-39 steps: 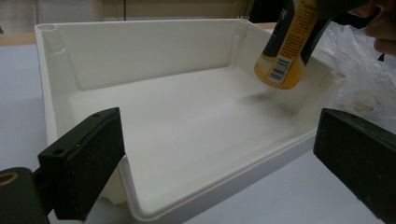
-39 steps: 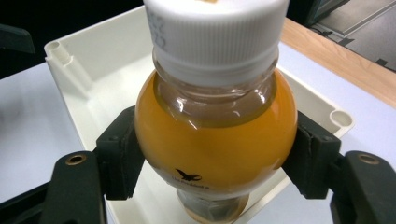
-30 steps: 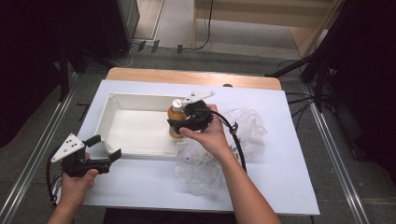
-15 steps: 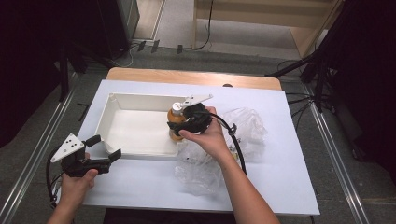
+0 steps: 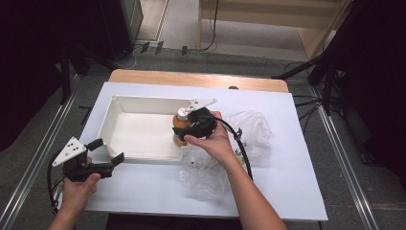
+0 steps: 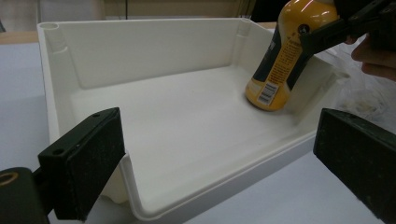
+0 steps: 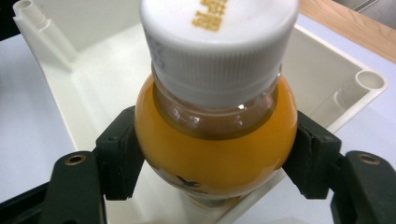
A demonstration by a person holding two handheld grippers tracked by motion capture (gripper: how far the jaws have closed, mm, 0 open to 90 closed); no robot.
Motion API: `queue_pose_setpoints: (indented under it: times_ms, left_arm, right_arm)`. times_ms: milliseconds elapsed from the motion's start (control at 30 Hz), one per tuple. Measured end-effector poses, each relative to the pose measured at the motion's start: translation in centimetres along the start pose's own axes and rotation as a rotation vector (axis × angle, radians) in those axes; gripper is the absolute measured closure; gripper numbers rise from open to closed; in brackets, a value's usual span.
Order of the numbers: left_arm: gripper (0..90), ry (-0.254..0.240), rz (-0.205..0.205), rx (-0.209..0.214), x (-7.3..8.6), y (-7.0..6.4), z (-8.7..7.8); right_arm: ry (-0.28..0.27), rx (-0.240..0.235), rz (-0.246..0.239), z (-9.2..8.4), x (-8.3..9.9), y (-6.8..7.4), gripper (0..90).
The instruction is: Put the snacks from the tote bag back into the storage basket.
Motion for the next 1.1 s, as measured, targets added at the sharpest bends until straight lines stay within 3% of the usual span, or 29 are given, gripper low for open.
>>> queue_pose_setpoints:
  times_ms: [533, 700, 833, 1100]
  left_arm:
    - [1.9, -0.001, 0.002, 0.001, 0.0, -0.1, 0.0]
    - [1.8, -0.001, 0.002, 0.003, 0.0, -0.1, 0.0]
    - [1.8, 0.0, 0.003, 0.005, 0.0, -0.2, 0.1]
    - [1.8, 0.003, 0.004, 0.005, 0.0, -0.3, 0.2]
  right_arm:
    - [0.005, -0.01, -0.002, 0.1, 0.1, 0.0, 29.5]
    - [0.001, -0.026, -0.014, -0.4, 0.0, 0.1, 25.6]
    - [-0.038, -0.049, 0.007, -1.3, -0.2, -0.1, 21.6]
    - [-0.081, -0.013, -0.003, -3.7, 0.3, -0.6, 19.0]
Point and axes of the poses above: each handheld gripper's, and its own axes: z roughly forward along the jaws, x roughly out of its underside, y roughly to its left, the point moved 5 cm from there along z, roughly forward along the jaws, and after that the axes turned 15 degrees about -x, right-handed, at the moved point
